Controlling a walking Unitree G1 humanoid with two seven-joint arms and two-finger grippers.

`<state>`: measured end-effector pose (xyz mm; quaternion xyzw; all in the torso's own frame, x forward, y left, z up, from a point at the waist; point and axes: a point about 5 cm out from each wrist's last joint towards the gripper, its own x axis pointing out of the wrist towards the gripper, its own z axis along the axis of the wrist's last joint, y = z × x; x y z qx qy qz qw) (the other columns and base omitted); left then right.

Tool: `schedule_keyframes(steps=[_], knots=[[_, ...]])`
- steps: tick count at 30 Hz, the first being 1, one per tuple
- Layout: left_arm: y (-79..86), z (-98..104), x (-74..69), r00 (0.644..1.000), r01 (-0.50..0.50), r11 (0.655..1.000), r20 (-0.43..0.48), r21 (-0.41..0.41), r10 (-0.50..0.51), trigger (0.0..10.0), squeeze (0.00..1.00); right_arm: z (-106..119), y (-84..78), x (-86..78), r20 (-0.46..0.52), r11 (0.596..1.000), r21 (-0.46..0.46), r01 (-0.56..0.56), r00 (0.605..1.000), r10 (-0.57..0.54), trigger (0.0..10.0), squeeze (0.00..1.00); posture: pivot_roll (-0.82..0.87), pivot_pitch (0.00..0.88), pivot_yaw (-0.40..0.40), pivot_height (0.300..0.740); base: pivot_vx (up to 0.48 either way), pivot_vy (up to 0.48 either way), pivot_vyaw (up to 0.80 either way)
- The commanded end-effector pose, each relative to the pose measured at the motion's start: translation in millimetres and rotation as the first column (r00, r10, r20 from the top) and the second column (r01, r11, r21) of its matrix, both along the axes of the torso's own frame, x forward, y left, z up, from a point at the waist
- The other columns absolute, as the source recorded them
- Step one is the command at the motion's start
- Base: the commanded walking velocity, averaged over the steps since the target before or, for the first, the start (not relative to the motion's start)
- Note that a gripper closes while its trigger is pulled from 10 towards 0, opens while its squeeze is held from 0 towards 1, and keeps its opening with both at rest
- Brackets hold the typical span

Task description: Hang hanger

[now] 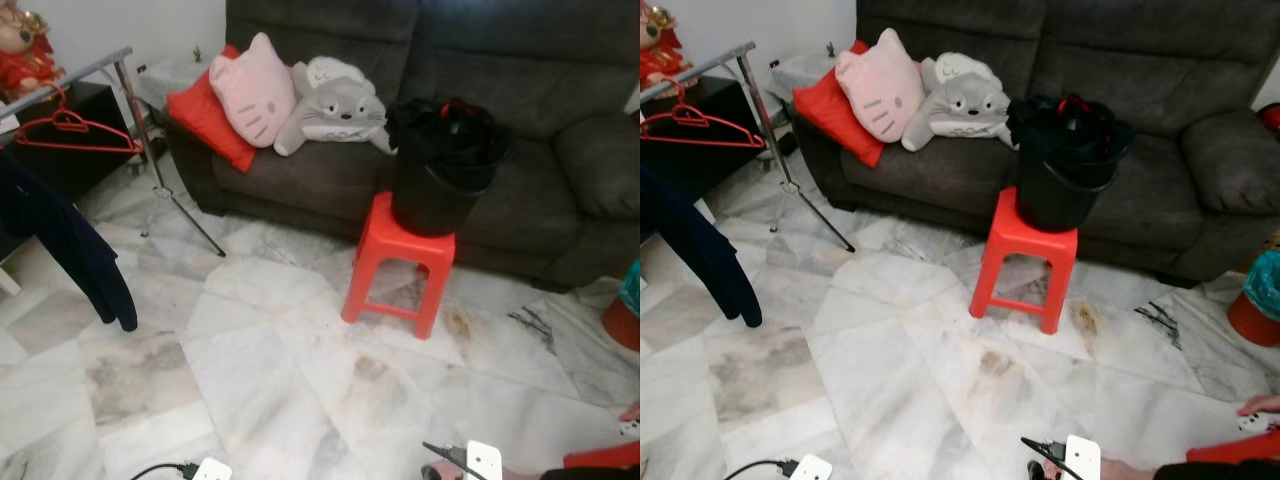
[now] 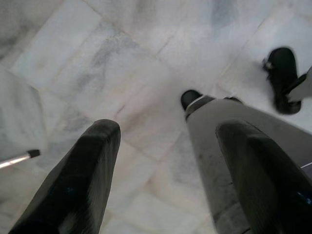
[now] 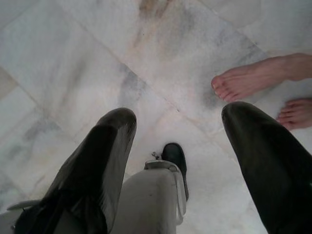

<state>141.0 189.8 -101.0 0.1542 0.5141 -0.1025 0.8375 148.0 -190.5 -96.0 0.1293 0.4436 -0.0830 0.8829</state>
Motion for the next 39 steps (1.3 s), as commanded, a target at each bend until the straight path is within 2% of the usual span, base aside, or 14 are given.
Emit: schedule_keyframes(steps=[1, 22, 30, 39], knots=[[-2.1, -1.0, -1.3, 1.0, -0.007, 1.0, -0.014, -0.008, 0.006, 10.0, 0.0, -0.2, -6.0, -2.9, -0.005, 1.0, -0.01, 0.021, 1.0, -0.021, 10.0, 0.0, -0.09, 0.0, -0.034, 0.74, 0.277, 0.0, 0.0], [0.9, -0.1, -0.1, 1.0, 0.0, 1.0, -0.018, -0.01, -0.001, 10.0, 0.0, -0.1, -5.8, -1.8, -0.007, 0.999, -0.018, 0.047, 0.999, -0.047, 10.0, 0.0, -0.1, 0.0, -0.019, 0.74, 0.289, 0.0, 0.0], [0.5, -0.1, 0.3, 1.0, -0.003, 1.0, -0.017, -0.01, 0.003, 10.0, 0.0, 0.1, -6.9, -1.6, -0.008, 0.999, -0.023, 0.046, 0.999, -0.046, 10.0, 0.0, -0.1, 0.0, -0.019, 0.74, 0.291, 0.0, -0.68], [-0.4, -0.1, 0.5, 1.0, -0.004, 1.0, -0.018, -0.015, 0.004, 10.0, 0.0, 1.3, -8.7, 0.2, 0.007, 0.998, -0.028, 0.057, 0.998, -0.057, 10.0, 0.0, -0.11, 0.0, -0.022, 0.74, 0.291, 0.0, 0.0]])
